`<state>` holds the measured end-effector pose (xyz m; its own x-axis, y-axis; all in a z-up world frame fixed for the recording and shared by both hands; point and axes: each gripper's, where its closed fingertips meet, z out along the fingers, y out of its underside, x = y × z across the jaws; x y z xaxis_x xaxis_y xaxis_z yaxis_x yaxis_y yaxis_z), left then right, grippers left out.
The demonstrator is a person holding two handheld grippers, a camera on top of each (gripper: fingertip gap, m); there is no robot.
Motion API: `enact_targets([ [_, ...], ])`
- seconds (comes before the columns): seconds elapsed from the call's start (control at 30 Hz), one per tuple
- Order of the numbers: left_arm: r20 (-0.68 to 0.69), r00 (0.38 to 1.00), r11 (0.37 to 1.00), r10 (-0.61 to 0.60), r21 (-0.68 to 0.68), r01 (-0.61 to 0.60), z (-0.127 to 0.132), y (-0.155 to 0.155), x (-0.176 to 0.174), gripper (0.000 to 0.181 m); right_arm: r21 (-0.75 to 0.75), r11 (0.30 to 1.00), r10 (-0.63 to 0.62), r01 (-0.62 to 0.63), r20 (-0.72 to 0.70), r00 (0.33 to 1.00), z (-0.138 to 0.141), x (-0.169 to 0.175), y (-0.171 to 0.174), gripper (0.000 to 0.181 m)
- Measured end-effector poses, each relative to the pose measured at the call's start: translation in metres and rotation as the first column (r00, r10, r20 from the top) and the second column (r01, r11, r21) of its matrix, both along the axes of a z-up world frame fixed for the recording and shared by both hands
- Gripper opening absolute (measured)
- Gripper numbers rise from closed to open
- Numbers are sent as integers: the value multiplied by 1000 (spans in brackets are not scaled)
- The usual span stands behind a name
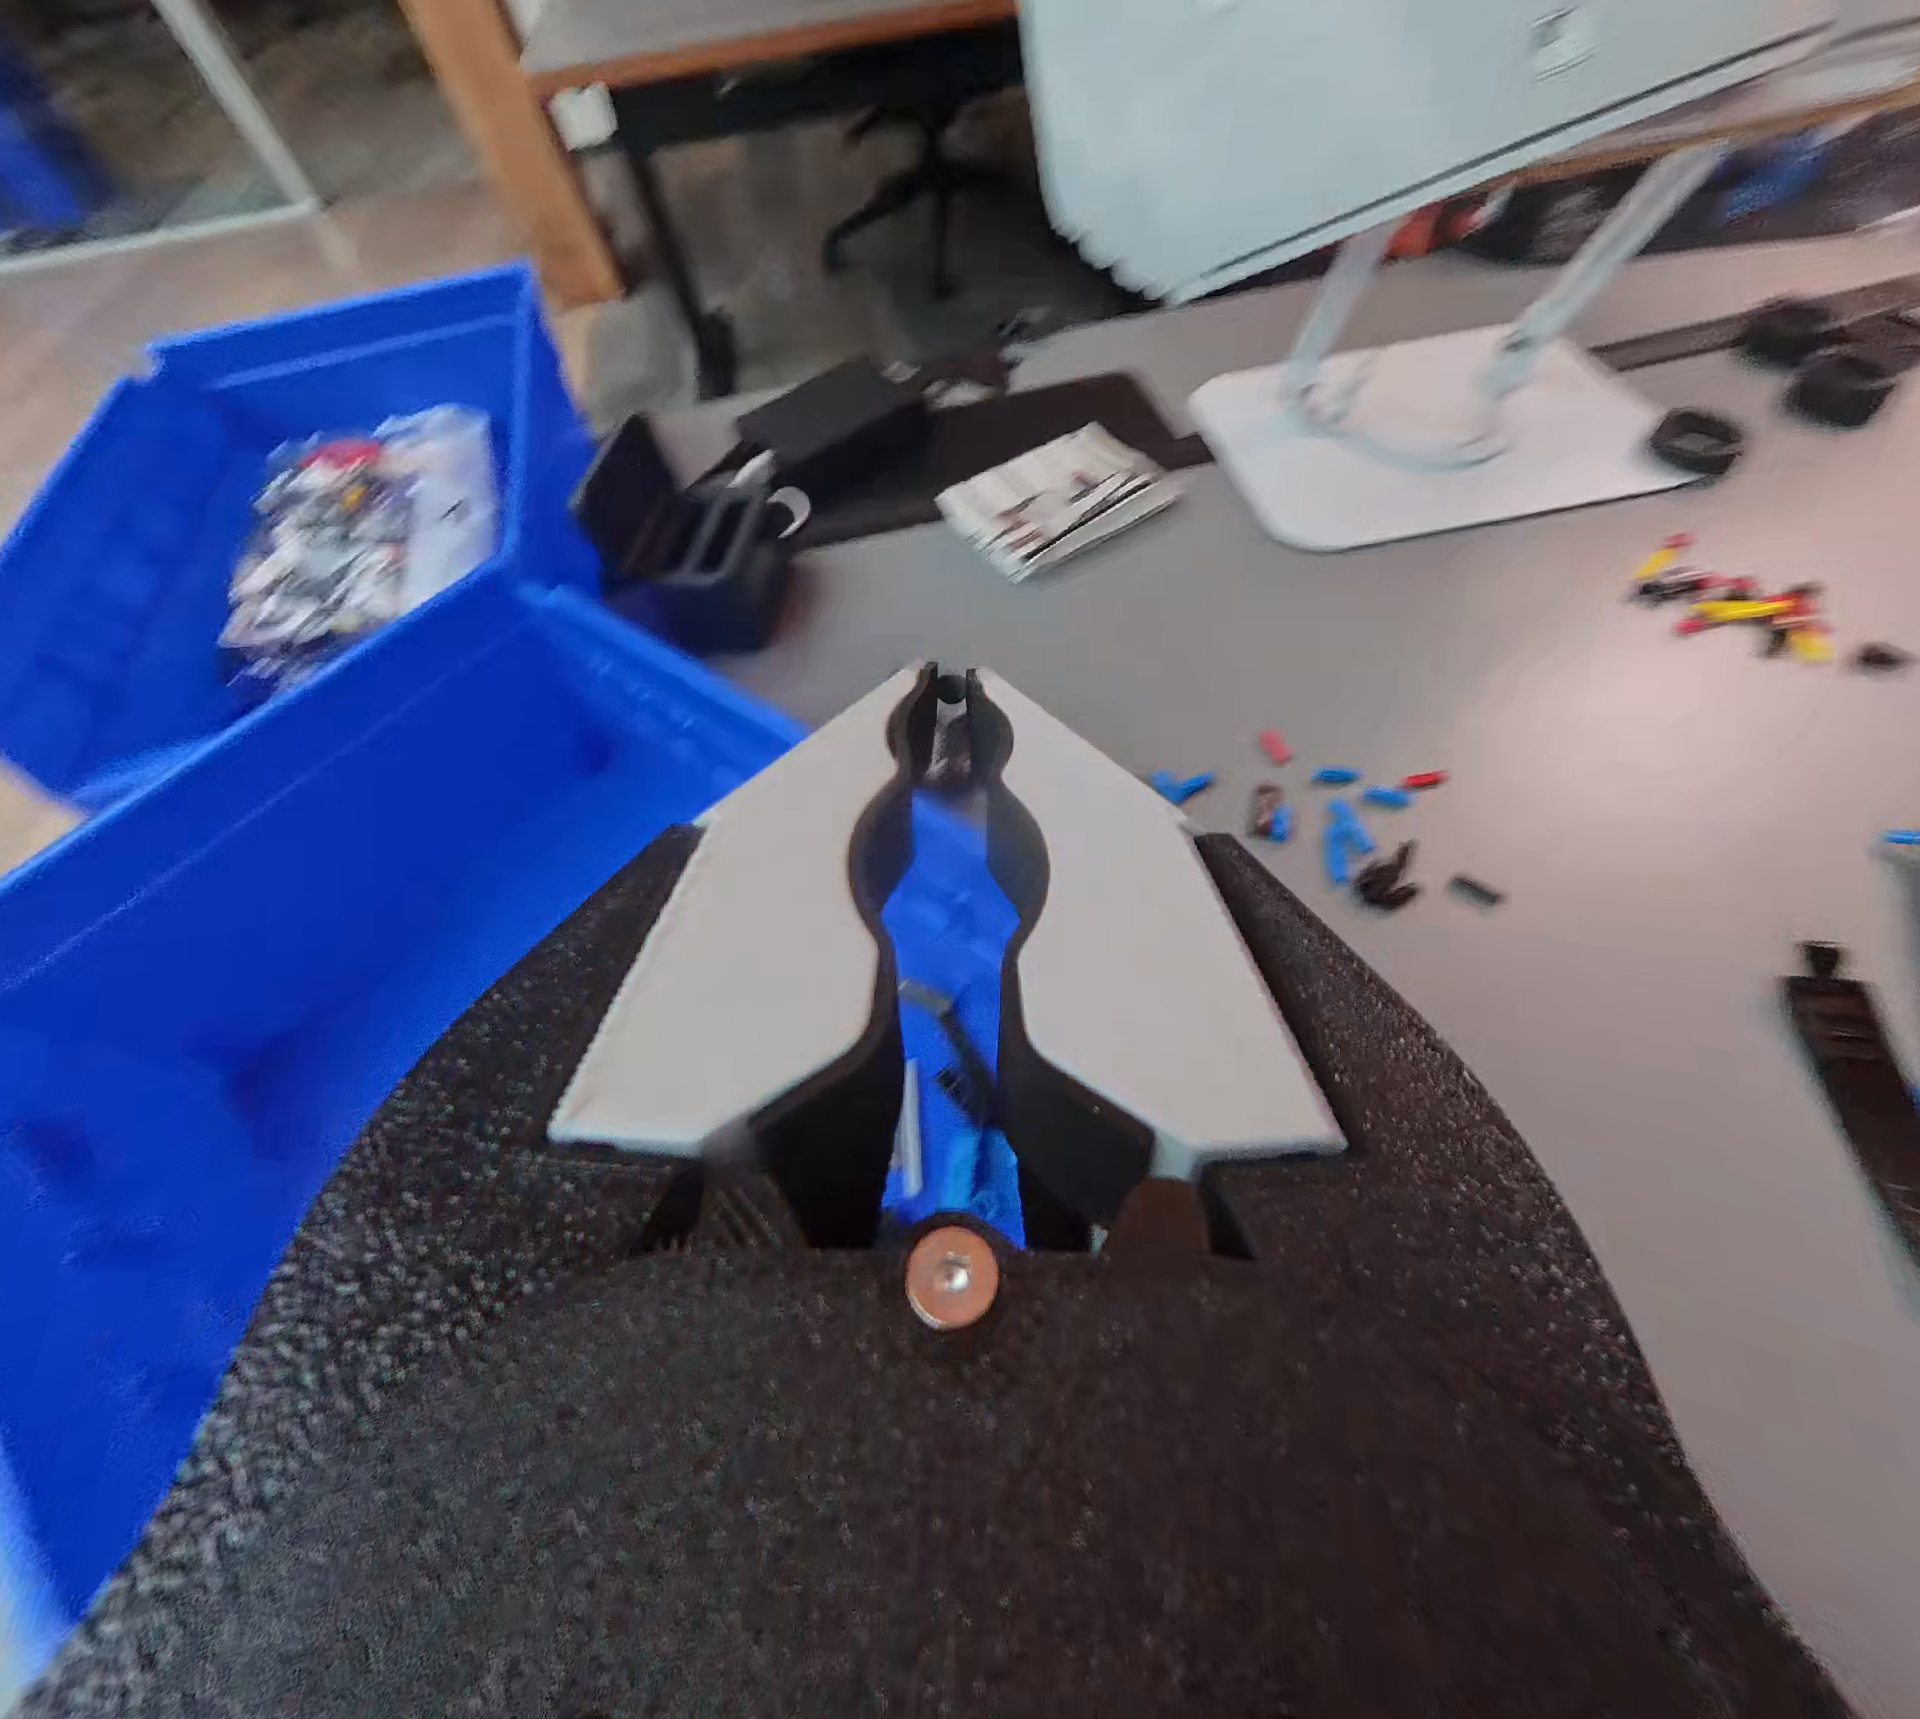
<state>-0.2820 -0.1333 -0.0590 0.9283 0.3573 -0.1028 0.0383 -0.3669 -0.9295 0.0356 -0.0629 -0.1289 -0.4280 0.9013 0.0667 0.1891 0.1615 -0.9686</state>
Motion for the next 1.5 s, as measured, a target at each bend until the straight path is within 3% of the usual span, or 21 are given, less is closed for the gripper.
enact_targets([
  [0.1,-39,977,951,209,-226,-212,-38,-36,-46,4,23,1000,-10,10,9,1000,-4,-1,0,31],
  [0.23,-40,976,923,213,-319,-215,-62,-37,-47,24,54,998,-15,14,11,1000,-6,-2,-1,31],
  [0.33,-76,994,974,84,-206,-98,-38,-10,-18,38,77,997,-21,20,10,1000,-7,-3,-2,31],
  [0.4,-35,992,991,-119,-67,117,-14,17,31,38,116,993,-36,35,7,999,-9,-4,-1,31],
  [0.43,21,965,965,-261,26,260,-3,31,65,37,138,989,-49,48,2,999,-9,-5,0,31],
  [0.47,90,909,911,-407,117,396,6,42,103,35,161,985,-61,61,-3,998,-10,-6,1,31],
  [0.53,264,709,756,-654,251,605,9,55,175,36,217,972,-92,94,-21,996,-10,-9,3,31],
  [0.6,444,484,638,-754,318,702,-7,63,232,38,277,952,-125,132,-42,991,-11,-12,6,31],
  [0.7,662,253,559,-705,300,774,-55,69,291,46,360,910,-186,204,-83,979,-10,-15,14,31],
  [0.77,747,108,541,-656,366,757,-65,73,316,45,406,883,-210,236,-108,972,-8,-16,16,31],
  [0.9,807,-20,537,-591,411,736,-75,81,338,33,498,828,-217,257,-137,966,-9,-21,13,31],
  [0.97,802,11,548,-597,398,736,-80,85,336,18,548,791,-219,272,-161,962,-8,-22,13,31],
  [1.13,779,25,530,-627,402,747,-79,82,335,16,568,775,-199,275,-194,961,-6,-22,10,34],
  [1.23,752,11,501,-659,428,752,-75,79,335,10,451,856,-190,254,-182,965,0,-21,8,38],
  [1.3,751,-36,484,-660,461,744,-71,76,337,9,376,900,-165,221,-176,970,3,-19,4,39],
  [1.5,738,-4,460,-674,424,780,-75,70,338,9,266,954,-114,136,-97,989,-6,-15,-1,42],
])
